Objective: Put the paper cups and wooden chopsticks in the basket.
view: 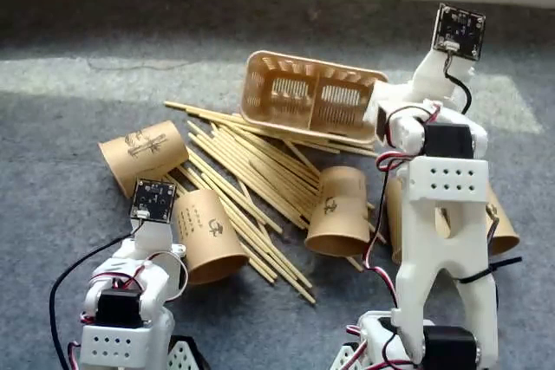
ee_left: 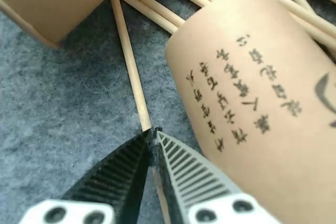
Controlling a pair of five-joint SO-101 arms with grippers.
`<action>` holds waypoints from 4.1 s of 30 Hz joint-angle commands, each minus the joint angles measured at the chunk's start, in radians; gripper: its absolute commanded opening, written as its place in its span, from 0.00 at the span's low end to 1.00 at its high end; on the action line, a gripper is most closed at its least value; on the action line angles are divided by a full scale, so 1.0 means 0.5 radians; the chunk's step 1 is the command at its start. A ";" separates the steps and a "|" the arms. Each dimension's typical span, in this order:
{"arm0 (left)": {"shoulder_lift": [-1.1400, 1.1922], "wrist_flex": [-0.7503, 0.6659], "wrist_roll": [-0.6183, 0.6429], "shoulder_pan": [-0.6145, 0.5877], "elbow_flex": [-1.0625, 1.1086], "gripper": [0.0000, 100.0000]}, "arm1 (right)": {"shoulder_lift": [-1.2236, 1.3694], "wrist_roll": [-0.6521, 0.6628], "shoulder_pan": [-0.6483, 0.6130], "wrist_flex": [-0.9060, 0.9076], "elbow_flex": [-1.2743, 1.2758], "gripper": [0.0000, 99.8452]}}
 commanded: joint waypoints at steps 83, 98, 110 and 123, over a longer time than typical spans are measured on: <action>-0.020 0.009 -0.015 -0.005 0.038 0.01 | -0.600 0.678 0.459 1.272 -0.084 0.17; -0.020 0.009 -0.015 -0.005 0.038 0.01 | -1.290 0.694 0.861 0.760 0.990 0.17; -0.020 0.009 -0.015 -0.005 0.038 0.01 | -1.119 0.697 1.149 0.511 1.140 0.17; -0.020 0.009 -0.015 -0.005 0.038 0.01 | -0.947 0.687 1.235 0.029 1.471 0.17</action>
